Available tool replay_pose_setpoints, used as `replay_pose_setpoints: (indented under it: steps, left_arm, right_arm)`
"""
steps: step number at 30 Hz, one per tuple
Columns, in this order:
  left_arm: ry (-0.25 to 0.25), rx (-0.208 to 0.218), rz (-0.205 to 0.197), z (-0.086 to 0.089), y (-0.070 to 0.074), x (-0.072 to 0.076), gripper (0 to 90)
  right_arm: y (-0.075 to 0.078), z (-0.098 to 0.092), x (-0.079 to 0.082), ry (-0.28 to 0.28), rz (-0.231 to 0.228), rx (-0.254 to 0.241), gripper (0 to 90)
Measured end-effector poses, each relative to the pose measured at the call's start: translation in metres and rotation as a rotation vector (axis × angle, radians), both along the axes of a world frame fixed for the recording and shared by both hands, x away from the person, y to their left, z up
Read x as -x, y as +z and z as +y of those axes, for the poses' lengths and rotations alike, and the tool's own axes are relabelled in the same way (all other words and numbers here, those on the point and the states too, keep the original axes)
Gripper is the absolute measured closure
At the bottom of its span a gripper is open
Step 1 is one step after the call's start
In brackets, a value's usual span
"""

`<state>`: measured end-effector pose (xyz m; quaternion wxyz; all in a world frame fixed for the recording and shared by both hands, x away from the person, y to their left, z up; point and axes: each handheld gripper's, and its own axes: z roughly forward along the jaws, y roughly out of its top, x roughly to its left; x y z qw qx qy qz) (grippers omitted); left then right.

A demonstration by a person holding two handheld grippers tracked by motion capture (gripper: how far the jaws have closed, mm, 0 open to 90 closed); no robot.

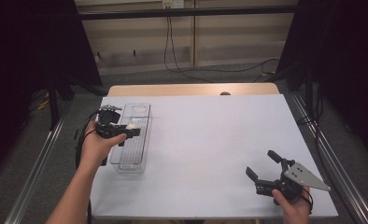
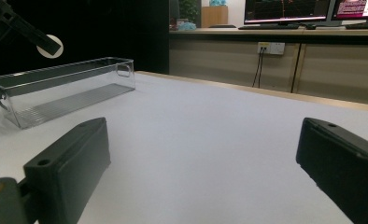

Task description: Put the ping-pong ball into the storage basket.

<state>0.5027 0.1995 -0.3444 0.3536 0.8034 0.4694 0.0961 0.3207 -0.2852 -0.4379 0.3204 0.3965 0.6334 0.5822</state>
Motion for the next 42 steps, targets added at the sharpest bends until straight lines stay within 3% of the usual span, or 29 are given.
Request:
replay_pose_setpoints:
  steps: [3,5,6,11,42]
  left_arm:
    - [0.016,0.017,0.0,-0.001,-0.001,0.001,51.2]
    - [0.008,-0.001,-0.007,0.0,-0.001,0.001,51.2]
    - [0.016,0.015,-0.005,-0.001,-0.002,0.001,51.2]
    - [0.007,0.005,0.009,0.002,-0.004,0.001,51.2]
    - [0.04,0.001,-0.002,0.004,-0.014,0.002,51.1]
  right_arm:
    - [0.0,0.0,0.0,0.003,0.001,0.002,2.4]
    - [0.0,0.0,0.0,0.0,-0.002,-0.001,2.4]
    - [0.0,0.0,0.0,-0.001,-0.001,0.0,2.4]
    - [0.0,0.001,0.001,-0.001,-0.004,0.003,2.4]
    - [0.001,0.001,0.001,0.004,-0.005,0.005,2.4]
